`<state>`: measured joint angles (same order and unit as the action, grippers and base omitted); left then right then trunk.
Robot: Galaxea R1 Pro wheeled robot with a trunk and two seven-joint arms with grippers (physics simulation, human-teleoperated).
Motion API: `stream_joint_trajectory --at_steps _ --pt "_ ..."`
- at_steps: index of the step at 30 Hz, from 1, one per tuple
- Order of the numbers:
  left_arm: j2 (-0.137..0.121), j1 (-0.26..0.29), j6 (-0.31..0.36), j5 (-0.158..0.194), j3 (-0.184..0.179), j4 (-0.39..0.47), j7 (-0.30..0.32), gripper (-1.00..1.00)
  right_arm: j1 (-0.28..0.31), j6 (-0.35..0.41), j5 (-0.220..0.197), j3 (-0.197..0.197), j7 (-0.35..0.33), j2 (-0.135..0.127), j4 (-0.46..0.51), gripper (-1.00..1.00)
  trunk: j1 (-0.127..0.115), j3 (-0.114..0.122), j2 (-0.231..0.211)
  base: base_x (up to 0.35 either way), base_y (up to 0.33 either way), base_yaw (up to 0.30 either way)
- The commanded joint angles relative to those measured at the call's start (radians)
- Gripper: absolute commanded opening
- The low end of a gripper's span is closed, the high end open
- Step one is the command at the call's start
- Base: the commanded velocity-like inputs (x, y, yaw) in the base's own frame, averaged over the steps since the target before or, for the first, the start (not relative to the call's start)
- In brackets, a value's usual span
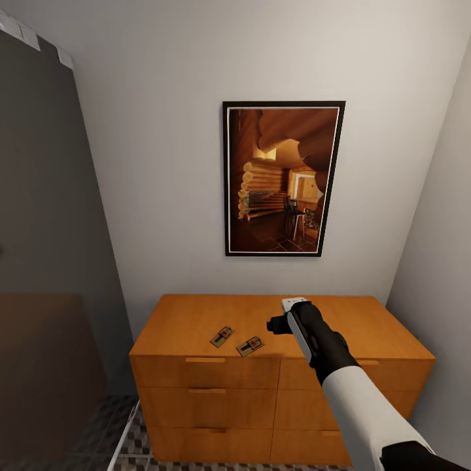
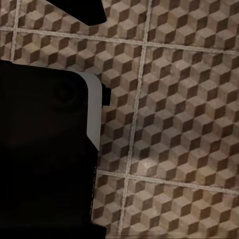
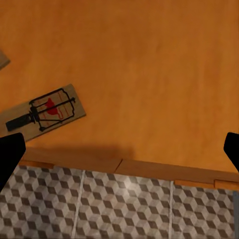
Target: Take the four mousetraps from the cabinet in the bathroom and place them on the bathroom floor. Make sure all four end up on the same floor surface, and ensure that at least two of them are either under or directly next to the same bathroom sink.
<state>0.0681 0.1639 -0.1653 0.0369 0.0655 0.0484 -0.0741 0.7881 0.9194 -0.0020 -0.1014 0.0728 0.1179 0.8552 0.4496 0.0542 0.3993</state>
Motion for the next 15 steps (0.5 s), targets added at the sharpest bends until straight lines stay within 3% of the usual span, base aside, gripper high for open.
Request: stream_joint_trajectory --at_steps 1,6,10,11,15 --pt "0.004 0.0 -0.002 0.001 0.005 0.01 0.0 1.0 0.0 0.003 -0.001 -0.002 0.005 0.0 -0.002 1.0 0.0 0.0 0.001 0.0 0.0 0.0" --pt "0.019 0.0 0.02 -0.017 -0.002 0.081 0.001 1.0 0.0 0.002 -0.003 -0.002 0.005 0.0 -0.007 1.0 0.0 0.0 0.001 0.0 0.0 0.0" --pt "0.027 0.0 0.105 -0.046 -0.008 0.211 0.008 1.0 0.0 0.001 0.001 -0.002 0.006 -0.001 -0.009 1.0 0.0 0.0 0.001 0.0 0.0 0.0" --pt "0.027 0.0 0.105 -0.046 -0.008 0.211 0.008 1.0 0.0 0.001 0.001 -0.002 0.006 -0.001 -0.009 1.0 0.0 0.0 0.001 0.0 0.0 0.0" --pt "0.029 0.0 0.251 -0.063 -0.01 0.389 0.057 1.0 0.0 0.001 0.003 -0.001 0.007 -0.002 -0.009 1.0 0.0 0.0 0.001 0.0 0.0 0.0"
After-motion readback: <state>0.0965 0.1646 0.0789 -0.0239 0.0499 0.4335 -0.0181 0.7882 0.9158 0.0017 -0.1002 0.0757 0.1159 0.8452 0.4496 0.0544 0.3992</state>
